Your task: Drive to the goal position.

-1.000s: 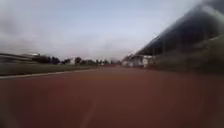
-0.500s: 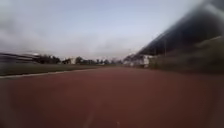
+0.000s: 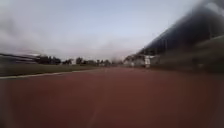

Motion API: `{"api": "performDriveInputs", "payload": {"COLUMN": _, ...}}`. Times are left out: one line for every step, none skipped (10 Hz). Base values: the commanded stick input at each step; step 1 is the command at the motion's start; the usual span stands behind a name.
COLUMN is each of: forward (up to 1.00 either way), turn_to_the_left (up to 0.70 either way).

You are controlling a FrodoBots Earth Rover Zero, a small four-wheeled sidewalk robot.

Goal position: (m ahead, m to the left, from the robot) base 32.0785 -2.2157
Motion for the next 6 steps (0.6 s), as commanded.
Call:
{"api": "performDriveInputs", "payload": {"forward": 0.70, "turn_to_the_left": -0.25}}
{"api": "performDriveInputs", "payload": {"forward": 0.70, "turn_to_the_left": -0.25}}
{"api": "performDriveInputs", "payload": {"forward": 0.70, "turn_to_the_left": -0.25}}
{"api": "performDriveInputs", "payload": {"forward": 0.70, "turn_to_the_left": -0.25}}
{"api": "performDriveInputs", "payload": {"forward": 0.70, "turn_to_the_left": -0.25}}
{"api": "performDriveInputs", "payload": {"forward": 0.70, "turn_to_the_left": -0.24}}
